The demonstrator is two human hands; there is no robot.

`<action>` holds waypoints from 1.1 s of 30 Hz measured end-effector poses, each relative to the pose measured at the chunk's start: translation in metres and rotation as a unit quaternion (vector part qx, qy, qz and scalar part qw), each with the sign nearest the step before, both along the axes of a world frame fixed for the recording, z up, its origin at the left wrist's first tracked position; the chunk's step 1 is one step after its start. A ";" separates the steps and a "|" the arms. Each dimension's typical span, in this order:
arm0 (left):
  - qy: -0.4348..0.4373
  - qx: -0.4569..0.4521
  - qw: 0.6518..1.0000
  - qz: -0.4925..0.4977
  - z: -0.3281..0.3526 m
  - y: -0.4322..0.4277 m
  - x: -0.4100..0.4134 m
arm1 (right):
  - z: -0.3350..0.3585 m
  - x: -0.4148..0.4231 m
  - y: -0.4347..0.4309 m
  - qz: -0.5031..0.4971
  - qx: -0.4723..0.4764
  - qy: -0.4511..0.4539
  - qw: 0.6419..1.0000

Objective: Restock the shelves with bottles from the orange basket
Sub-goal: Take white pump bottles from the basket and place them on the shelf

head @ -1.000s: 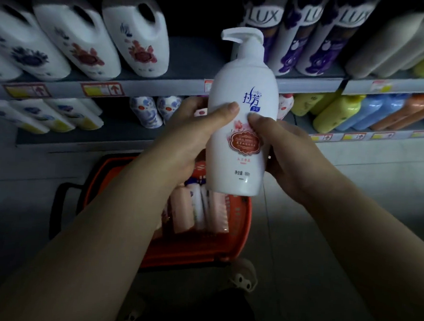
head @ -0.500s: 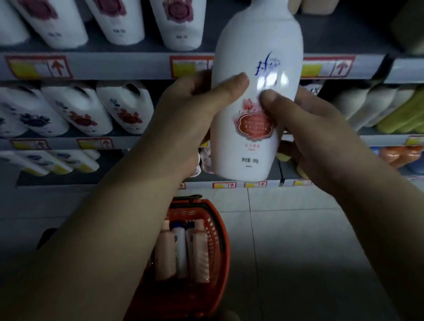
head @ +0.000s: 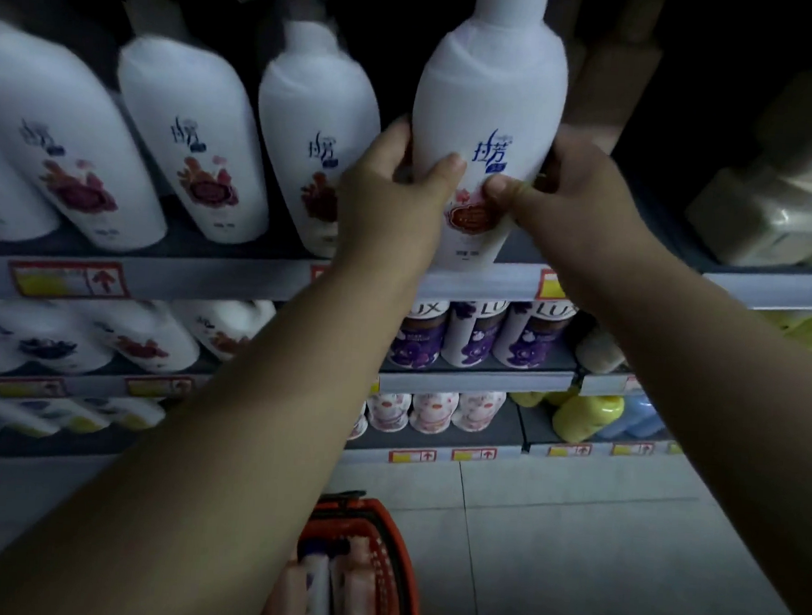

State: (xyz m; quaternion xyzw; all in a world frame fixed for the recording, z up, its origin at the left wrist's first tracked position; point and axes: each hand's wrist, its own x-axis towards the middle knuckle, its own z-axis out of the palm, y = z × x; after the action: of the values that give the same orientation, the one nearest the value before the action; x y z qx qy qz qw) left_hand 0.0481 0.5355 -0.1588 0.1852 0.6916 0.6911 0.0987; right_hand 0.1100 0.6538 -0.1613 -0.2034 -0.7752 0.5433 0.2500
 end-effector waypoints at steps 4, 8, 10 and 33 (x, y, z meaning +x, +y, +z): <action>0.016 -0.005 1.000 0.007 -0.013 0.019 -0.021 | -0.011 -0.025 0.022 -0.011 0.020 0.005 1.000; -0.005 -0.026 1.000 -0.007 -0.023 0.028 -0.031 | -0.023 -0.045 0.030 -0.011 0.001 0.001 1.000; -0.020 -0.027 0.999 -0.013 -0.032 0.033 -0.036 | -0.030 -0.053 0.029 -0.009 -0.017 -0.002 1.000; -0.080 0.022 0.990 -0.111 -0.055 -0.002 -0.006 | -0.062 -0.027 -0.033 -0.017 -0.071 -0.045 0.996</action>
State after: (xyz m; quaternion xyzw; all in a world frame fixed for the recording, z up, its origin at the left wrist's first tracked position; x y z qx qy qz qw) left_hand 0.0425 0.5333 -0.2142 0.2066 0.6413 0.7036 0.2259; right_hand 0.0831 0.6209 -0.2233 -0.2579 -0.7416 0.5831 0.2088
